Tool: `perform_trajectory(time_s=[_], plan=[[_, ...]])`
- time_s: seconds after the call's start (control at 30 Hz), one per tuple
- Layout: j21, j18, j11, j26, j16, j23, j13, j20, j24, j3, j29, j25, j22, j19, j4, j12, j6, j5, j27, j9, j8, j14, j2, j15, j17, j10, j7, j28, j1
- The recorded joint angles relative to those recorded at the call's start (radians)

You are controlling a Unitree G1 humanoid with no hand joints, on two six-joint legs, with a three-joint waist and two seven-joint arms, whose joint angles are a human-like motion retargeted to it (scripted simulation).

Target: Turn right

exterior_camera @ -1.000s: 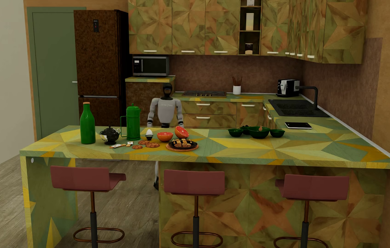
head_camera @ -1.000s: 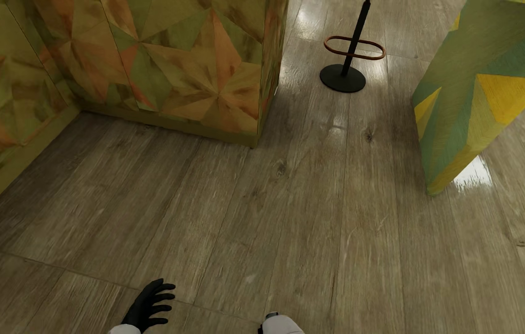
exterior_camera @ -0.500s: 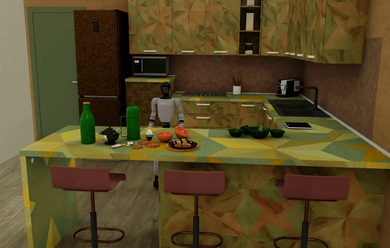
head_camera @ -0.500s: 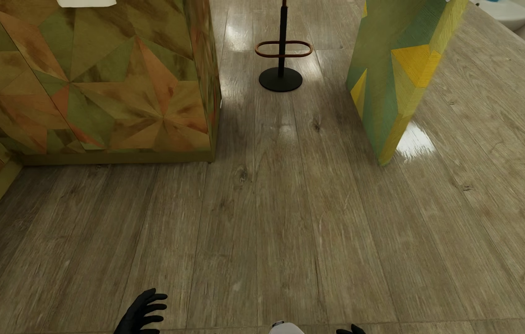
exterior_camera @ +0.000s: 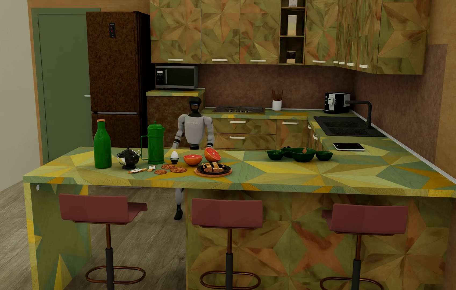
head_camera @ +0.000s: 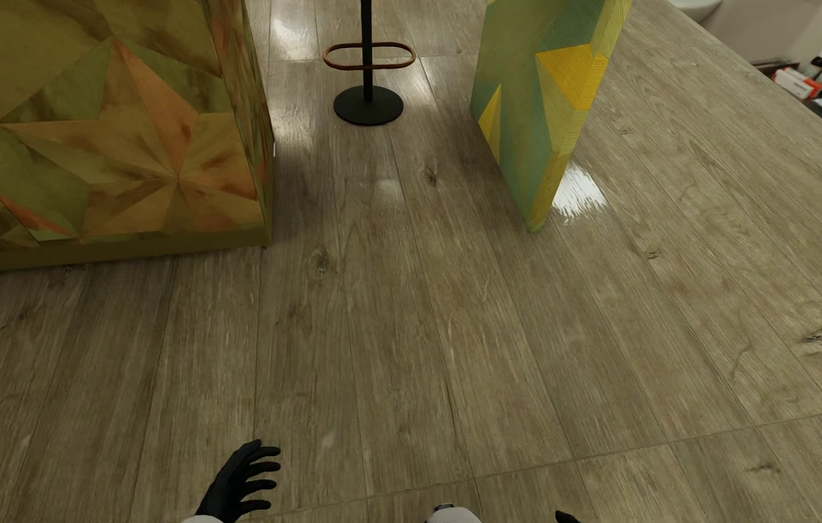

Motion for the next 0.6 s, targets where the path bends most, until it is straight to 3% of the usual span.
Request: perform_trajectory(time_s=[0.07, 0.1, 0.17, 0.2, 0.23, 0.27, 0.3, 0.33, 0.37, 0.4, 0.47, 0.53, 0.6], plan=[[-0.006, -0.003, -0.047, 0.010, 0.013, -0.018, 0.047, 0.016, -0.004, -0.014, -0.006, 0.005, -0.014, 0.007, -0.001, 0.043, 0.042, 0.043, -0.069, -0.003, 0.021, -0.056, 0.005, 0.035, 0.049, -0.070, -0.057, -0.002, 0.036], [0.025, -0.022, -0.057, 0.027, 0.040, -0.018, 0.038, 0.040, 0.000, -0.055, -0.042, 0.013, 0.038, -0.015, 0.003, 0.035, 0.038, 0.045, -0.101, -0.007, 0.033, -0.043, 0.004, 0.017, 0.049, -0.098, -0.036, -0.012, 0.051], [-0.004, -0.011, 0.021, 0.057, 0.049, -0.055, 0.046, 0.053, 0.011, -0.060, -0.052, 0.027, 0.039, -0.153, 0.007, -0.002, 0.015, 0.019, -0.127, 0.000, 0.007, -0.044, -0.011, -0.101, 0.057, -0.116, 0.005, -0.027, 0.087], [0.023, -0.015, 0.035, 0.042, 0.032, -0.036, 0.041, 0.038, 0.019, -0.049, -0.036, 0.013, 0.041, -0.034, 0.012, -0.009, 0.012, 0.009, -0.126, -0.013, 0.003, -0.061, -0.022, -0.103, 0.034, -0.088, 0.007, -0.026, 0.074], [0.017, -0.021, 0.047, 0.034, 0.014, -0.015, 0.006, 0.036, 0.029, -0.033, -0.017, -0.002, 0.013, -0.010, 0.018, -0.002, 0.000, 0.003, -0.111, -0.006, 0.002, -0.066, -0.023, -0.053, 0.036, -0.033, 0.014, -0.023, 0.064], [0.023, -0.017, 0.034, 0.026, -0.014, 0.010, -0.028, 0.027, 0.040, -0.001, -0.004, -0.014, 0.003, -0.006, 0.028, 0.002, 0.012, 0.023, -0.098, -0.005, 0.016, 0.010, -0.033, 0.006, 0.020, 0.128, -0.004, -0.019, -0.025], [0.028, -0.001, 0.013, 0.028, -0.015, 0.010, 0.021, 0.026, 0.051, 0.043, -0.001, -0.009, 0.032, -0.001, -0.009, -0.019, 0.028, 0.026, -0.102, -0.007, 0.027, 0.072, -0.030, 0.019, 0.005, 0.160, -0.052, -0.032, -0.071], [0.028, 0.016, -0.003, 0.038, -0.004, 0.003, 0.073, 0.061, 0.058, 0.091, -0.006, 0.010, 0.029, 0.007, -0.032, -0.032, 0.047, 0.027, -0.103, -0.007, 0.026, 0.055, -0.022, 0.018, 0.008, 0.067, -0.076, -0.056, -0.083], [-0.011, -0.003, 0.010, 0.019, 0.023, -0.031, 0.092, 0.095, 0.059, 0.110, -0.027, 0.027, 0.057, -0.023, -0.030, -0.023, 0.062, 0.029, -0.101, -0.005, 0.017, 0.050, -0.019, -0.007, 0.028, -0.057, -0.080, -0.081, -0.062], [-0.001, -0.033, 0.017, 0.009, 0.041, -0.025, 0.042, 0.092, 0.049, 0.093, -0.033, 0.019, 0.048, -0.007, -0.038, 0.021, 0.051, 0.013, -0.084, -0.006, 0.019, 0.051, -0.015, -0.017, 0.032, -0.058, -0.074, -0.095, -0.056], [0.025, -0.002, -0.021, 0.021, 0.053, -0.033, -0.025, 0.070, 0.014, 0.098, -0.013, -0.014, 0.060, -0.007, -0.047, 0.042, 0.033, -0.002, -0.037, -0.026, 0.011, 0.079, 0.005, -0.003, 0.035, -0.111, -0.071, -0.104, -0.033], [0.005, -0.004, -0.068, 0.035, 0.027, -0.027, -0.073, 0.074, -0.012, 0.112, 0.026, -0.020, 0.018, -0.007, -0.046, 0.024, 0.020, -0.004, 0.002, -0.030, 0.007, 0.095, 0.035, 0.043, 0.027, -0.146, -0.069, -0.076, -0.006], [-0.002, -0.001, -0.106, 0.004, 0.012, -0.023, -0.037, 0.054, -0.003, 0.116, 0.036, -0.010, 0.011, -0.001, -0.040, 0.016, 0.028, -0.007, 0.001, -0.046, -0.009, 0.101, 0.057, 0.055, 0.009, -0.169, -0.071, -0.045, 0.006]])
